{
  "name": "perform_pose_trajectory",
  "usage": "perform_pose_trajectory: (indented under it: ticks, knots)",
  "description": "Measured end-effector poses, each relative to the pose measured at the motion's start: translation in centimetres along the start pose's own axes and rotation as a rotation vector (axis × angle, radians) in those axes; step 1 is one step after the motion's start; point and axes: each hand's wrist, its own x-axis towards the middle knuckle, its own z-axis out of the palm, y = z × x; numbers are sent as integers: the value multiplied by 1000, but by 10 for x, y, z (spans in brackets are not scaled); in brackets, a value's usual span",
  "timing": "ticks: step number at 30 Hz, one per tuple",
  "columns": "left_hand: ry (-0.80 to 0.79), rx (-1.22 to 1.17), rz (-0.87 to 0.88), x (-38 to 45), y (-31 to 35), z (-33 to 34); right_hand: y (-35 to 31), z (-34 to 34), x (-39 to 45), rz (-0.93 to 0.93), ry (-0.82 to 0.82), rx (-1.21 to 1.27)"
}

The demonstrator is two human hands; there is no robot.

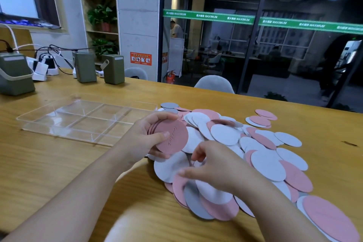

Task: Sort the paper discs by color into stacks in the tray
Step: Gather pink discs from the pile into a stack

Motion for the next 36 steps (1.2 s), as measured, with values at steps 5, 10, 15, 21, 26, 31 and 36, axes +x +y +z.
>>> perform_pose_trajectory:
  ticks: [5, 10, 15, 21, 26, 31, 36]
  knots:
    - [9, 24, -26, 0, 0, 0, -8, 5, -13, 12, -169, -133]
    - [15, 35, -23, 0, 1, 1, -8, 7, -12, 22, -195, -169]
    - [10, 39, -28, -1, 1, 1, -9, 6, -12, 16, -173, -58]
    - [13, 48, -22, -2, 2, 1, -3, -1, -4, -25, -8, 226]
    - [-34, 32, -7, -1, 0, 2, 3, 10, 12, -21, 164, 454]
    - [-81, 35, -2, -3, 2, 7, 7, 19, 18, 33, 311, 566]
    - [-58, 47, 8, -4, 2, 10, 15, 13, 20, 28, 347, 565]
